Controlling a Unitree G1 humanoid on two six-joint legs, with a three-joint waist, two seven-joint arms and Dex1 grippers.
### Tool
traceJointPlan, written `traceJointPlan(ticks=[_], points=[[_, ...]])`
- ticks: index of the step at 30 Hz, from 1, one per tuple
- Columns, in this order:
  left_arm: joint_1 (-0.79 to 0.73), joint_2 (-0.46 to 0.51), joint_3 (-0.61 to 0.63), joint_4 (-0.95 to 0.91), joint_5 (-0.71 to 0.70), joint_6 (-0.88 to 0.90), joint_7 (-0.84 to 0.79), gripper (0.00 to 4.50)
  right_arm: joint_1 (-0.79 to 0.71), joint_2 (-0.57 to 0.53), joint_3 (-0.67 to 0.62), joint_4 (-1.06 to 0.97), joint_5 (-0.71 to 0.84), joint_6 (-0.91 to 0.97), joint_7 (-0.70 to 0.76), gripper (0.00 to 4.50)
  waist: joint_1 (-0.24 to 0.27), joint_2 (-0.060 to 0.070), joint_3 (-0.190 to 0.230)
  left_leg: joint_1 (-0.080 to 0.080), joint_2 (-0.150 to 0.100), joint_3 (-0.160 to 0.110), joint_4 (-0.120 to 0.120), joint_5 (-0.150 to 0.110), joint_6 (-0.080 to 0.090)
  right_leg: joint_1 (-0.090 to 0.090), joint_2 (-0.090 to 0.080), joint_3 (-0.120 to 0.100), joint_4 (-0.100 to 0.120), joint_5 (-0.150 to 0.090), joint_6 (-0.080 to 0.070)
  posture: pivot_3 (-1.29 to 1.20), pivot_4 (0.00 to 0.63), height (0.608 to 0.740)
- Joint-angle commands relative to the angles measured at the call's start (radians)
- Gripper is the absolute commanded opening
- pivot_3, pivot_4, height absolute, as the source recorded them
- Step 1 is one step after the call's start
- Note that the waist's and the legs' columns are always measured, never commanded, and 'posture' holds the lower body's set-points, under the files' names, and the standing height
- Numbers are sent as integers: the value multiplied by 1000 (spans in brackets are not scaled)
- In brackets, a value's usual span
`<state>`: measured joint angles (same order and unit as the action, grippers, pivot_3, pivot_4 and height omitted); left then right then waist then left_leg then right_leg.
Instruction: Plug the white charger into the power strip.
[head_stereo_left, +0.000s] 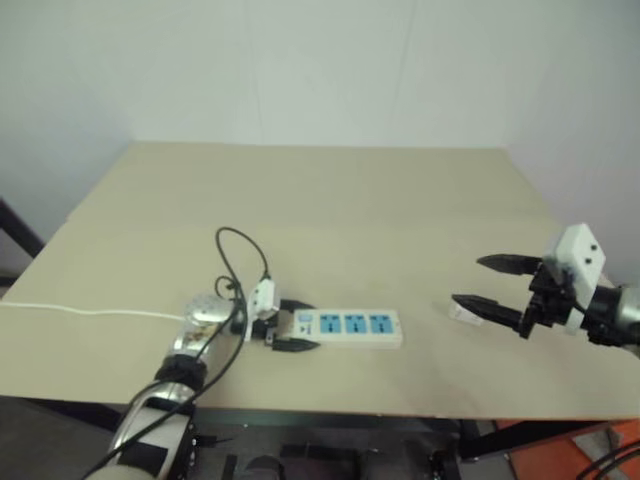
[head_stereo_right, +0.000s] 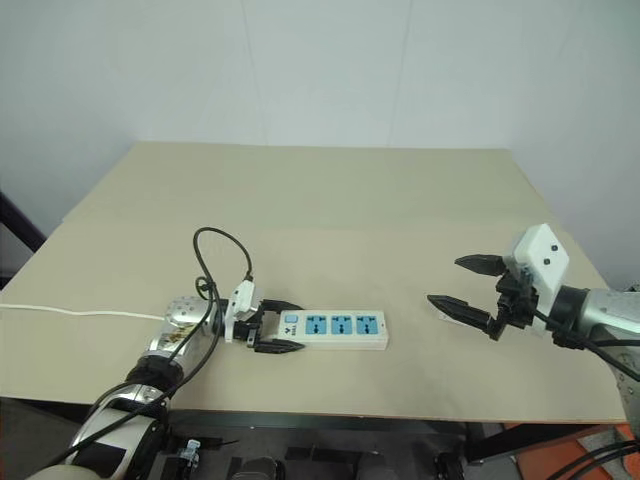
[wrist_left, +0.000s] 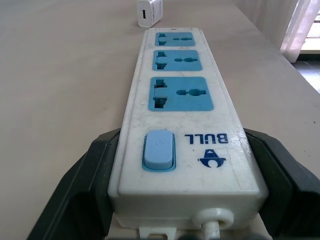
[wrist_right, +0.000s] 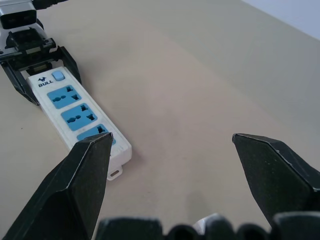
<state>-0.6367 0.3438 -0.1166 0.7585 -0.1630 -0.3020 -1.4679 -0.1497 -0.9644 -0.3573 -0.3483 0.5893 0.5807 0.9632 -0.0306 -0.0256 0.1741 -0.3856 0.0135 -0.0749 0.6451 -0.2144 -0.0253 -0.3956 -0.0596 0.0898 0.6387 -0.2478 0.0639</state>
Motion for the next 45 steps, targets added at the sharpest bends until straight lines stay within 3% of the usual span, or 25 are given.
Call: traceJointPlan(ticks=[1, 7, 14, 26, 45], points=[[6, -12, -37, 8, 22, 5, -11, 3280, -72, -46, 51, 51, -37, -30, 42, 4500, 1, 0, 0, 0, 0, 0, 0, 0, 0, 0, 0, 0, 0, 0, 0, 0, 150, 740], [-21, -19, -44, 37, 14, -12, -55, 3280, -196, -128, 191, 192, -115, -84, 190, 4500, 9, 0, 0, 0, 0, 0, 0, 0, 0, 0, 0, -1, -1, 0, 0, 0, 150, 740], [-30, -28, -43, 63, 14, -23, -61, 3280, -351, -140, 362, 346, -251, -117, 278, 4500, 13, 1, 0, -3, 0, 1, 0, 0, 0, -5, 0, 0, 1, 0, 0, 0, 150, 740], [-26, -19, -58, 41, 16, -14, -113, 3280, -667, -124, 747, 484, -578, 56, 403, 4500, 13, 1, 0, -6, 0, 1, 0, 0, 0, -9, 0, 0, 2, 0, -1, 0, 150, 740], [20, -21, -68, -32, 18, 31, -79, 3280, -767, 40, 887, 791, -846, -123, 441, 4500, 12, 1, 0, -6, -1, 1, 1, 0, 0, -9, -1, 0, 3, 4, -7, 0, 150, 740]])
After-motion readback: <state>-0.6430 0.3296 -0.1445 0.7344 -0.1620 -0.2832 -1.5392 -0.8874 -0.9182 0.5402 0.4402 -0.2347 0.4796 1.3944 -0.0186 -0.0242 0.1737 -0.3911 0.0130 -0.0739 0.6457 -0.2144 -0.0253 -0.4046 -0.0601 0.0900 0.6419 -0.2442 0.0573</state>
